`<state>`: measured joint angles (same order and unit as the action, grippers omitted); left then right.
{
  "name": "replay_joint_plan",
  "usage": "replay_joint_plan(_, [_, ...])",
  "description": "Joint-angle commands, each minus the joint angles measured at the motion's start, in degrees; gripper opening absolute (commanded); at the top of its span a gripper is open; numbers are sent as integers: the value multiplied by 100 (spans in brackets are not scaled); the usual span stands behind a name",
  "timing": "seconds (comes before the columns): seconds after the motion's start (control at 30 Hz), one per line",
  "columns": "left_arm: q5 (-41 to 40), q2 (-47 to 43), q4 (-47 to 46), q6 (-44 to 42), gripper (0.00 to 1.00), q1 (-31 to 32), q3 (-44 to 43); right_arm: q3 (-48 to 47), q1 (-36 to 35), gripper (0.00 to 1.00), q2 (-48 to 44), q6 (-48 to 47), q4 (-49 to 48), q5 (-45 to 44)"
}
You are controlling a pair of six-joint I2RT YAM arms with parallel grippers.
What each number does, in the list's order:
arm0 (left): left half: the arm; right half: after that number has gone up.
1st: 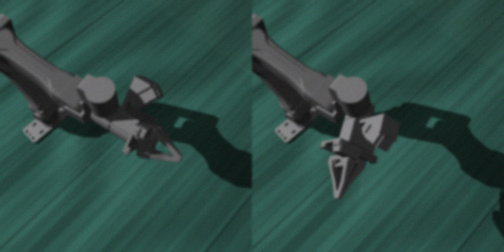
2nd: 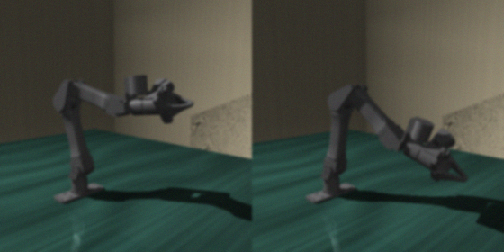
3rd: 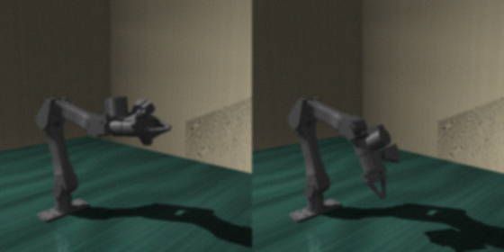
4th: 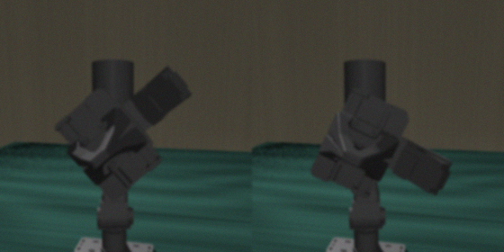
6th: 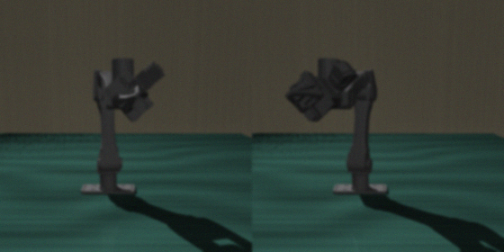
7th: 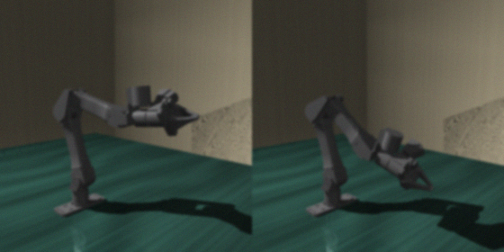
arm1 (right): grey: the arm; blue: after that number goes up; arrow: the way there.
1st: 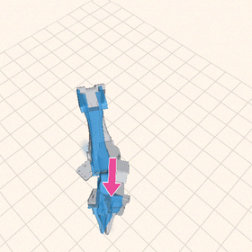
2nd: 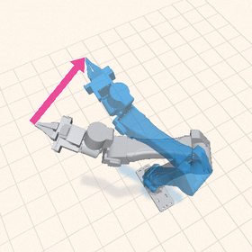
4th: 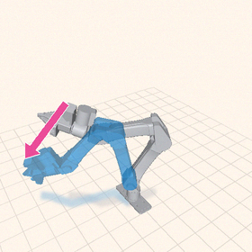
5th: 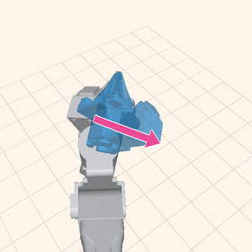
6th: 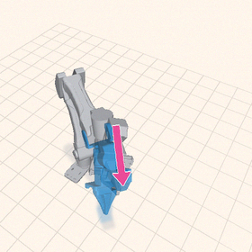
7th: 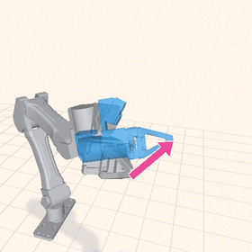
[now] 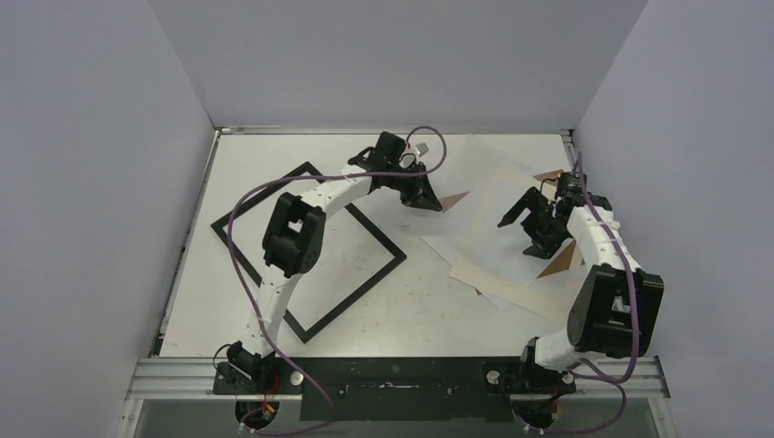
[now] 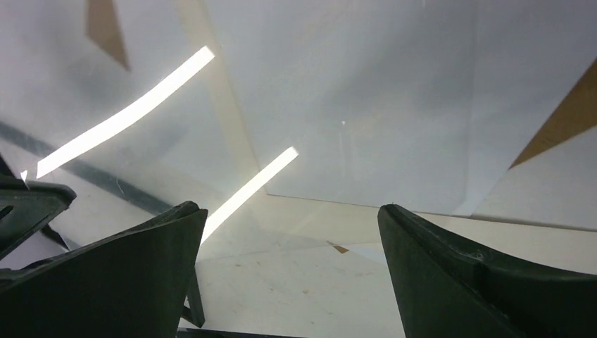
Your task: Put the photo into the frame
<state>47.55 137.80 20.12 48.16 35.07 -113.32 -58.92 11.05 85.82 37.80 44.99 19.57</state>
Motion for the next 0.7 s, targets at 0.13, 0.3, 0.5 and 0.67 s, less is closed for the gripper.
replay_joint_plan(0.13, [-60, -977, 1823, -839, 0, -510, -947, -751, -1415, 100, -1170, -1407, -391, -226])
replay_joint_plan(0.3, [-109, -937, 2639, -922, 0, -657, -1314, -556, -3059, 99, -1582, -1946, -1030, -1700])
replay_joint_plan(0.5, [-116, -1078, 3127, -717, 0, -855, -1353, -379, -4799, 99, -1472, -3100, -1577, -3785])
replay_joint_plan(0.67, [-46, -1274, 3104, -517, 0, -1026, -1103, -184, -5865, 99, -1174, -4039, -1827, -4638])
